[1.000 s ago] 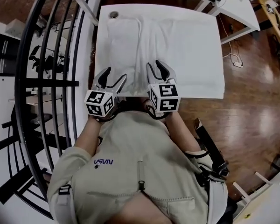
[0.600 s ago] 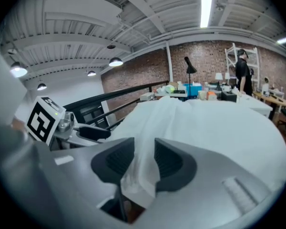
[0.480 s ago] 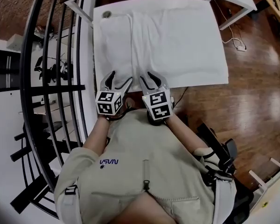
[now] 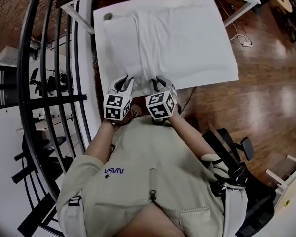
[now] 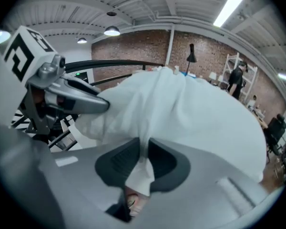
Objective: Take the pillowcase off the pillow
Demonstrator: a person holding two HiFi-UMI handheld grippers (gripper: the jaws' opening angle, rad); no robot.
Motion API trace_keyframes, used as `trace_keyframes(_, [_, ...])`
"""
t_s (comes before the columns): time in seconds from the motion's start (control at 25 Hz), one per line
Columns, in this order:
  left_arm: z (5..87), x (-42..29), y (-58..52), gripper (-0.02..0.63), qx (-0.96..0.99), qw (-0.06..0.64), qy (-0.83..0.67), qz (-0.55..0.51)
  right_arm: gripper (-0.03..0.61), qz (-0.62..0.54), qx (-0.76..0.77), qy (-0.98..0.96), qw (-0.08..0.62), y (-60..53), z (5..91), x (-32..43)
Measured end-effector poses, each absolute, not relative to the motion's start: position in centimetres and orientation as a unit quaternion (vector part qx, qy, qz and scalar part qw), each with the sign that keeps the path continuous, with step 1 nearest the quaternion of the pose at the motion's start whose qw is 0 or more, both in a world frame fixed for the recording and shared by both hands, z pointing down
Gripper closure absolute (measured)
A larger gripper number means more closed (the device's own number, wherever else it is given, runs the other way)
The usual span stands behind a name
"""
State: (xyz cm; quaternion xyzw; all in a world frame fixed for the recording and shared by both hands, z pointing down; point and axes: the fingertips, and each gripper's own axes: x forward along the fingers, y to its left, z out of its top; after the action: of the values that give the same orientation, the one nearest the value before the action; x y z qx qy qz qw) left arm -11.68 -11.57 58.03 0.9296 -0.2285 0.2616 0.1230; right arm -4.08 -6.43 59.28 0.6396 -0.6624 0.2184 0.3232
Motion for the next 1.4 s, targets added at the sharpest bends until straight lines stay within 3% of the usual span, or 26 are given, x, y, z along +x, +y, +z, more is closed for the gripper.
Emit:
trace_keyframes(0.08, [56.7, -11.9, -12.3, 0.573, 0.935, 0.114, -0.229, 0.246, 0.563, 0.209, 0.663, -0.646, 0.315, -6.4, 58.4, -3.0])
trace_keyframes(0.4, [51.0, -14.4, -15.5, 0.592, 0.946, 0.058, -0.255, 0.194, 0.568, 0.168, 0.773, -0.542, 0.284, -3.7, 53.6, 4.6])
trace_keyframes(0.56, [51.5, -15.8, -16.3, 0.592, 0.943, 0.094, -0.261, 0.186, 0.568, 0.181, 0.794, -0.499, 0.295, -2.5, 54.9, 8.5])
trace_keyframes(0.84, [59.0, -17.6, -13.6, 0.591, 0.919, 0.183, -0.262, 0.232, 0.568, 0.246, 0.762, -0.510, 0.315, -2.0, 59.3, 7.5])
trace_keyframes(1.12, [58.7, -15.7, -13.5, 0.568, 0.926, 0.163, -0.253, 0.230, 0.556, 0.253, 0.745, -0.533, 0.312, -2.1, 59.1, 7.5])
trace_keyframes(1.4, [54.2, -16.2, -13.3, 0.517, 0.940, 0.144, -0.249, 0.186, 0.489, 0.255, 0.715, -0.589, 0.277, -1.4, 54.9, 5.7])
